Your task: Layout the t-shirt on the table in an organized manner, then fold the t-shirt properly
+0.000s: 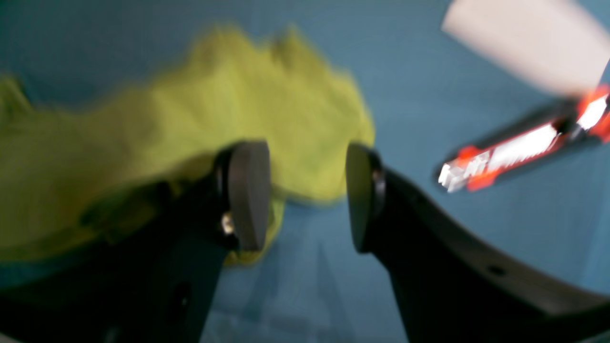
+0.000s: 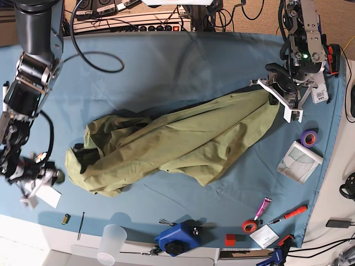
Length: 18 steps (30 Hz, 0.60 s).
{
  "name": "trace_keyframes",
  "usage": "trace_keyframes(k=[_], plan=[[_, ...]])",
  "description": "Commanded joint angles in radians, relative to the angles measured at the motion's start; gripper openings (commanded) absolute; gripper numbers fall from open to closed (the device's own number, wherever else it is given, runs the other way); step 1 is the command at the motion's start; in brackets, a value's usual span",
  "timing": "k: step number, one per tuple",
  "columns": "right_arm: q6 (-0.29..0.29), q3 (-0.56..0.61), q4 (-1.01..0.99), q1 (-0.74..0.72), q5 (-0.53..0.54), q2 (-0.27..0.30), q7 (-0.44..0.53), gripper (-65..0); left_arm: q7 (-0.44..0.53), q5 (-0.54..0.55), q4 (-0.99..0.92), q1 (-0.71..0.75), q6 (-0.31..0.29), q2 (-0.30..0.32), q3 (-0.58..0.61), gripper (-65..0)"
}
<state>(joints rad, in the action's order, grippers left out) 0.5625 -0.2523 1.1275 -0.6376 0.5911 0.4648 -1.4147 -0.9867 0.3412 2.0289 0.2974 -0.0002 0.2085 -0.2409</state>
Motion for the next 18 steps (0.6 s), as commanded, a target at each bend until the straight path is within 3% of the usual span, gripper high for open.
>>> trace_keyframes(k=[1, 5, 8, 11, 14, 18], plan=[[0.010, -0.002, 0.014, -0.021, 0.025, 0.018, 0.018, -38.9, 0.019, -0.004, 0.017, -0.006, 0.002, 0.008, -0.004, -65.0], [0.064, -0.003, 0.015, 0.014, 0.069, 0.018, 0.029, -38.8, 0.019, -0.004, 0.017, -0.007, 0.003, 0.008, -0.004, -65.0], [0.065, -0.004, 0.015, 0.021, 0.096, 0.017, 0.050, -38.8, 0.019, -0.004, 0.017, -0.006, 0.002, 0.008, -0.004, -65.0], [0.073, -0.004, 0.015, 0.037, 0.186, 0.017, 0.018, -38.8, 0.018, -0.004, 0.017, -0.006, 0.002, 0.008, -0.004, -65.0], [0.136, -0.004, 0.016, 0.077, 0.296, 0.017, 0.018, -38.8, 0.019, -0.004, 0.017, -0.006, 0.002, 0.008, -0.004, -65.0], [0.136, -0.004, 0.016, 0.152, 0.359, 0.017, 0.018, -38.8, 0.019, -0.004, 0.017, -0.006, 0.002, 0.008, -0.004, -65.0]])
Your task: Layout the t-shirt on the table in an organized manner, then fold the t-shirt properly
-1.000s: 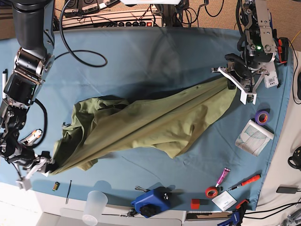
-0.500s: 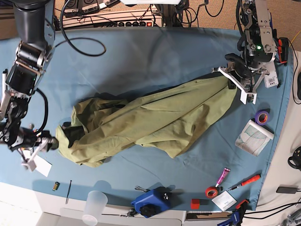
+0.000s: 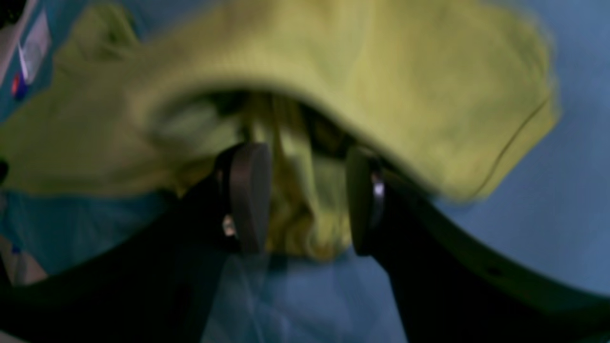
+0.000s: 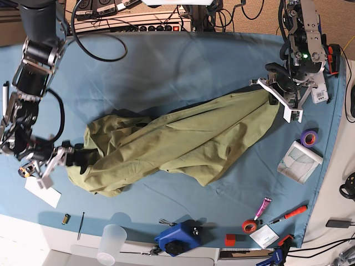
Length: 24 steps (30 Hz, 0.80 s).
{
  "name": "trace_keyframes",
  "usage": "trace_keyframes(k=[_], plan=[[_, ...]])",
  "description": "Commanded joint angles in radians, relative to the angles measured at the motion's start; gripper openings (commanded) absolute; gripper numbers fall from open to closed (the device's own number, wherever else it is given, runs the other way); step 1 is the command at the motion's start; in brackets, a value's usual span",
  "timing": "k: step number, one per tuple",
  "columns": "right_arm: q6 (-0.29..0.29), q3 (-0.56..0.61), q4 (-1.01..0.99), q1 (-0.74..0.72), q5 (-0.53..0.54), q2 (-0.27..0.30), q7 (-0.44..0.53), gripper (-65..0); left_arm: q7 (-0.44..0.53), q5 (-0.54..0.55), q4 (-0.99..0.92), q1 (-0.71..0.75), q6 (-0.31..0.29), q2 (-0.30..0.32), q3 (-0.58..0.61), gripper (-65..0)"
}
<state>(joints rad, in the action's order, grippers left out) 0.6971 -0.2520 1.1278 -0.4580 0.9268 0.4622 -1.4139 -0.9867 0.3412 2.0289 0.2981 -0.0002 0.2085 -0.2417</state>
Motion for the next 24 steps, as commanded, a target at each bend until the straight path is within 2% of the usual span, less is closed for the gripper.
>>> trace_keyframes(k=[1, 6, 12, 17, 24], plan=[[0.001, -0.005, 0.016, -0.009, 0.023, 0.020, 0.018, -38.8, 0.019, -0.004, 0.017, -0.007, 0.002, 0.008, -0.003, -65.0], [0.001, -0.005, 0.016, 0.083, 0.014, 0.018, 0.018, -38.8, 0.027, -0.004, 0.017, -0.007, 0.002, 0.008, -0.003, -65.0], [0.001, -0.004, 0.016, 0.137, -0.146, 0.011, 0.158, -38.8, 0.038, -0.004, 0.017, -0.007, 0.003, 0.008, -0.003, -65.0], [0.001, -0.004, 0.016, 0.142, -0.142, 0.002, 0.154, -38.8, 0.044, -0.003, 0.017, -0.007, 0.002, 0.008, -0.003, -65.0], [0.001, -0.004, 0.016, 0.145, -0.142, -0.054, 0.126, -38.8, 0.045, -0.004, 0.017, -0.008, 0.003, 0.008, -0.003, -65.0]])
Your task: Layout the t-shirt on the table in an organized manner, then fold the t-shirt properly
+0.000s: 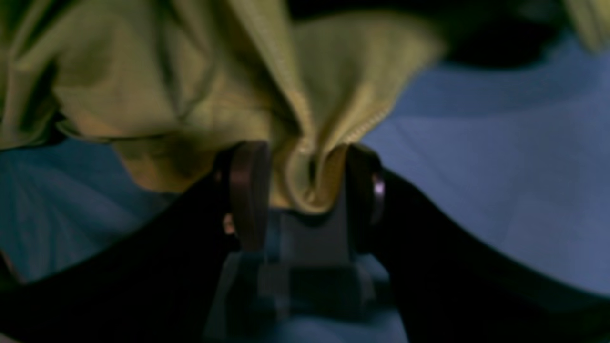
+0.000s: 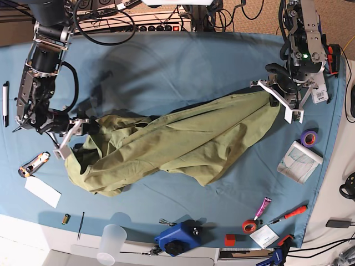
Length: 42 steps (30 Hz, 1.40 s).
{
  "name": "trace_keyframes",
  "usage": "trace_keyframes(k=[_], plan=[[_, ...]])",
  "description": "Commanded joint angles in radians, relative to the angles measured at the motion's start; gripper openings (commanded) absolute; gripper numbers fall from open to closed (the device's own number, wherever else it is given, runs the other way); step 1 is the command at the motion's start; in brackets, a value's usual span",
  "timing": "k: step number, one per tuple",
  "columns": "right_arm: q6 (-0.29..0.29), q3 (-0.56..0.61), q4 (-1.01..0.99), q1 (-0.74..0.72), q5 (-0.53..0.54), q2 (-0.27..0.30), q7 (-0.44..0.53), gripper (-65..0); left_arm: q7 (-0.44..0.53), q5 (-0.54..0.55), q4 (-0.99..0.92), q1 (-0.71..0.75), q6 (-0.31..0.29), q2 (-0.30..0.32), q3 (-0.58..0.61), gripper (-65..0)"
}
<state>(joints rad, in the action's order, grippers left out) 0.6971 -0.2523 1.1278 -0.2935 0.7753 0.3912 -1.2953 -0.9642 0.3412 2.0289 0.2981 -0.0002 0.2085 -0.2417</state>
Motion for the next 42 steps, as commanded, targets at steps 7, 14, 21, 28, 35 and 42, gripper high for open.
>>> trace_keyframes(k=[7, 14, 21, 28, 35, 42], plan=[[0.001, -0.003, 0.016, -0.016, -0.071, -0.035, 0.021, -38.9, 0.022, -0.003, 0.017, -0.008, 0.002, 0.008, -0.003, -65.0], [0.001, -0.003, 0.016, -0.010, -0.092, -0.034, -0.006, -65.0, 0.022, -0.003, 0.017, -0.008, 0.002, 0.008, -0.003, -65.0], [0.001, -0.005, 0.055, 0.011, -0.025, -0.011, -0.075, -65.0, 0.022, -0.004, 0.017, -0.007, 0.002, 0.008, -0.003, -65.0], [0.001, -0.025, 0.315, 0.101, 0.047, 0.041, -0.074, -65.0, 0.022, -0.004, 0.017, -0.007, 0.002, 0.008, -0.003, -65.0], [0.001, -0.191, 0.513, 0.198, 0.048, 0.041, -0.085, -65.0, 0.019, -0.028, 0.017, -0.007, 0.002, 0.008, -0.003, -65.0], [0.001, -0.399, 0.527, 0.322, 0.048, 0.039, -0.101, -65.0, 0.009, -0.110, 0.017, -0.007, 0.003, 0.008, -0.004, -65.0]])
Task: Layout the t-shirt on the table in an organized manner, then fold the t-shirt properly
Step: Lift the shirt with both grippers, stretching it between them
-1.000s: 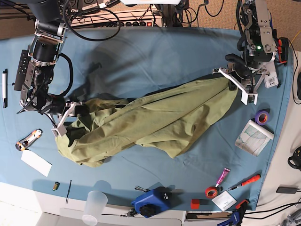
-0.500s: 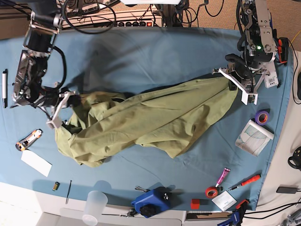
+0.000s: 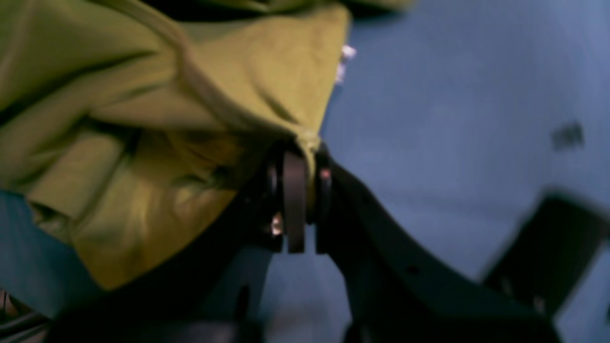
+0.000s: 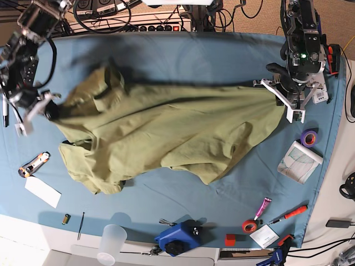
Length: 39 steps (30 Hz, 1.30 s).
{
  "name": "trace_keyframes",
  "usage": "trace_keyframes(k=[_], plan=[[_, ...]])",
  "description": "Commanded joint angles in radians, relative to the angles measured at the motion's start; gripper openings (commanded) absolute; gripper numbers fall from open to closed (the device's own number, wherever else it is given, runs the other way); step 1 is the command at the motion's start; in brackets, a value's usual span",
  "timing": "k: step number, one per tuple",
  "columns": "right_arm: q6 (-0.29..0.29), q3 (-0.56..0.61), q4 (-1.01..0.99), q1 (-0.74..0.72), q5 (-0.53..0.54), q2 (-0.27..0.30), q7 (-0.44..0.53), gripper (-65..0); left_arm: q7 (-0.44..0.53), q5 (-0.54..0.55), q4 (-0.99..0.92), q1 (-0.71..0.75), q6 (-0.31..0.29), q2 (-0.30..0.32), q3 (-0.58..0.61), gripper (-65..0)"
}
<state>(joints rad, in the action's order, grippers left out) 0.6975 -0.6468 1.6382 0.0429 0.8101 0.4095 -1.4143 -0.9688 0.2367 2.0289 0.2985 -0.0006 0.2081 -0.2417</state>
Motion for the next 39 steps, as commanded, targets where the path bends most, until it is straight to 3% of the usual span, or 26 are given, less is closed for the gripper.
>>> trace_keyframes(k=[1, 10, 19, 22, 28, 34, 39], plan=[[0.001, -0.021, 0.017, 0.005, 0.013, 0.020, 0.018, -65.0, 0.005, -0.005, 0.017, -0.008, 0.003, 0.009, -0.004, -65.0], [0.001, -0.098, 0.017, 0.155, 0.012, 0.020, 0.018, -65.0, -0.182, -0.005, 0.017, -0.003, -0.001, 0.010, -0.004, -65.0], [0.001, -0.193, 0.017, 0.176, 0.019, 0.019, 0.018, -65.0, -0.183, -0.004, 0.018, 0.053, -0.001, 0.011, -0.004, -65.0], [0.001, -0.192, 0.017, 0.176, 0.086, 0.020, 0.018, -65.0, -0.183, -0.005, 0.018, 0.053, -0.001, 0.011, -0.004, -65.0], [0.001, -0.193, 0.017, 0.172, 0.354, 0.020, 0.018, -65.0, -0.195, -0.005, 0.080, 0.054, 0.000, 0.011, -0.004, -65.0], [0.001, -0.196, 0.070, 0.170, 0.414, 0.020, 0.018, -65.0, -0.181, -0.006, 0.275, 0.090, 0.000, 0.011, -0.004, -65.0], [0.001, -0.261, 0.274, 0.171, 0.439, 0.020, 0.018, -65.0, -0.167, -0.072, 0.327, 0.168, 0.001, 0.011, -0.004, -65.0]])
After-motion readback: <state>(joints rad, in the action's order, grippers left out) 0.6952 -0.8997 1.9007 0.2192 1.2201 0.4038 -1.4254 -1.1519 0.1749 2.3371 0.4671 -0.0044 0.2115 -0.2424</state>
